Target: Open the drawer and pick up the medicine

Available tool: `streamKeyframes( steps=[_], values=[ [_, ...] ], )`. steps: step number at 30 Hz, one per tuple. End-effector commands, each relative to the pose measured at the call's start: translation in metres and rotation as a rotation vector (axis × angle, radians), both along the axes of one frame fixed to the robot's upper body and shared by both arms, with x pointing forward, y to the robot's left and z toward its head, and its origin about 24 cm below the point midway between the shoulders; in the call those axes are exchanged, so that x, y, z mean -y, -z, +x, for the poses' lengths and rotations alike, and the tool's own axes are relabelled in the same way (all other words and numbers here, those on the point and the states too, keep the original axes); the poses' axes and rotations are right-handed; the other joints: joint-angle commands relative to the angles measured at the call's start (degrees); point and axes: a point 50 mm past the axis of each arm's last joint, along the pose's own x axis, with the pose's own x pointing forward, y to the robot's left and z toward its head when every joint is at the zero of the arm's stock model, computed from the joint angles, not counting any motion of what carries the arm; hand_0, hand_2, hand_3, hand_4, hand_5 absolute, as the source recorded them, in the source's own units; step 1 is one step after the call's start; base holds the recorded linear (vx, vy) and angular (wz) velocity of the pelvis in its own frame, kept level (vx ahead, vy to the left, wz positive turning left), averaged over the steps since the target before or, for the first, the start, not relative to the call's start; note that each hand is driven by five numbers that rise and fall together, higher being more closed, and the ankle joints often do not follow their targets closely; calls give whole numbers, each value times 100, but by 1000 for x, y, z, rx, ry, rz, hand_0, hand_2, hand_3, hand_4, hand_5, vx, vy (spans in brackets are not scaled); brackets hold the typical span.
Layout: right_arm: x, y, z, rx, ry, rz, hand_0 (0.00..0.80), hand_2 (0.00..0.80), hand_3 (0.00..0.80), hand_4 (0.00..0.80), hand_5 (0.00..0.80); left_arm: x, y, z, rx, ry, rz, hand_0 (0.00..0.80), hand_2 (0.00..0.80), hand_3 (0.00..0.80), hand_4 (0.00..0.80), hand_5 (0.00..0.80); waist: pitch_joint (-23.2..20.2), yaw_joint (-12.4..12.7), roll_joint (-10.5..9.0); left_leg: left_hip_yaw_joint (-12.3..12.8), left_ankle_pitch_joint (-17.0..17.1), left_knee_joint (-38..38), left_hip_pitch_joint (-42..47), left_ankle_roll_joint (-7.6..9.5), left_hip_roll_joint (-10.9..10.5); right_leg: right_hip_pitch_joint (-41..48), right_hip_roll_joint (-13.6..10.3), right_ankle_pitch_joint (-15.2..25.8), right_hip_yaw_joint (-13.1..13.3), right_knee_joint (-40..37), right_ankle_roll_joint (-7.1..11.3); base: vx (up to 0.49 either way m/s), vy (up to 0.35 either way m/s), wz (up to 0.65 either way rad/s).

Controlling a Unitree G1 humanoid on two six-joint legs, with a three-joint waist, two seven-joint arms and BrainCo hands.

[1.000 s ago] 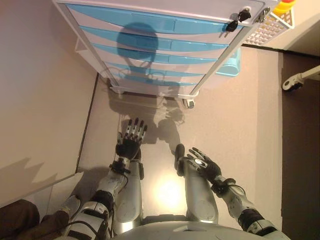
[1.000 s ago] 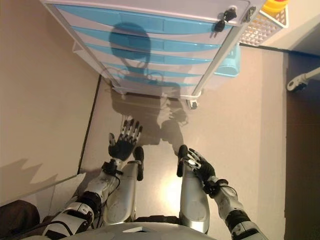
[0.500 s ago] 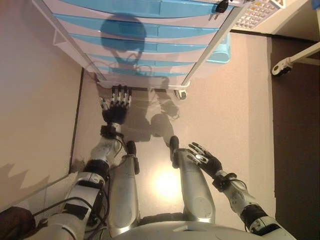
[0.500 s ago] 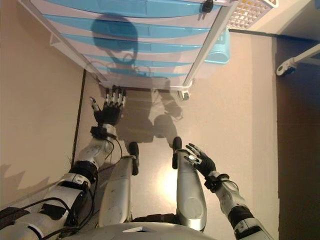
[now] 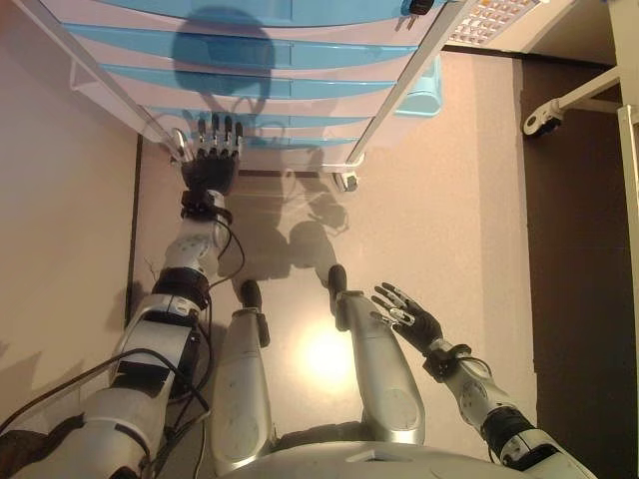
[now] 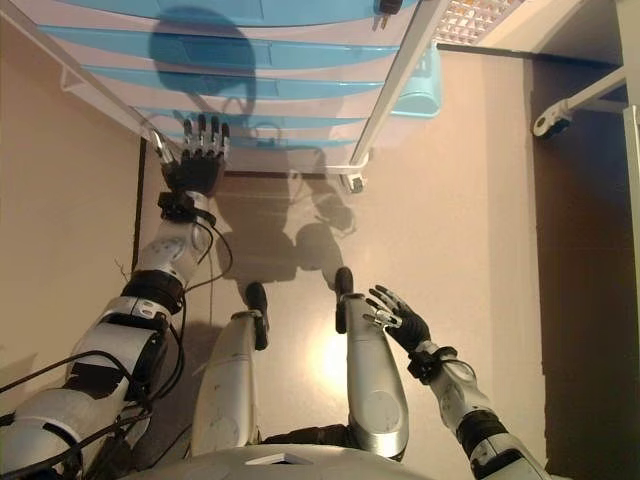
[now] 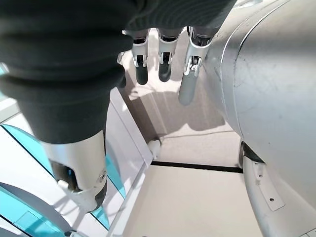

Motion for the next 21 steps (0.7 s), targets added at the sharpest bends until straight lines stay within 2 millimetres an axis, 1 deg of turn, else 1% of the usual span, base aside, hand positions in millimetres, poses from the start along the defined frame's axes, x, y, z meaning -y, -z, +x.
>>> streamKeyframes(
  steps=[1,9,21],
  values=[
    [-7,26,-46,-143,-73,12,0,0,0,0,0,-7,-38,7,95,-35,4,0,0,0,0,0,-64,-30,11,290,-25,-114,-108,198,-89,1,154,281,-80,-301,88,0,0,0],
    [-9,28,-49,-147,-79,27,0,0,0,0,0,-7,-76,12,149,-60,33,0,0,0,0,0,-63,-44,-25,296,-38,-148,-87,169,-53,92,177,310,-95,-434,62,3,-19,0],
    [-11,30,-52,-151,-82,43,0,0,0,0,0,-3,-125,10,271,-75,83,0,0,0,0,0,-61,-41,-49,325,-44,-233,-28,155,-28,239,205,369,-123,-650,40,2,-9,0]
  ],
)
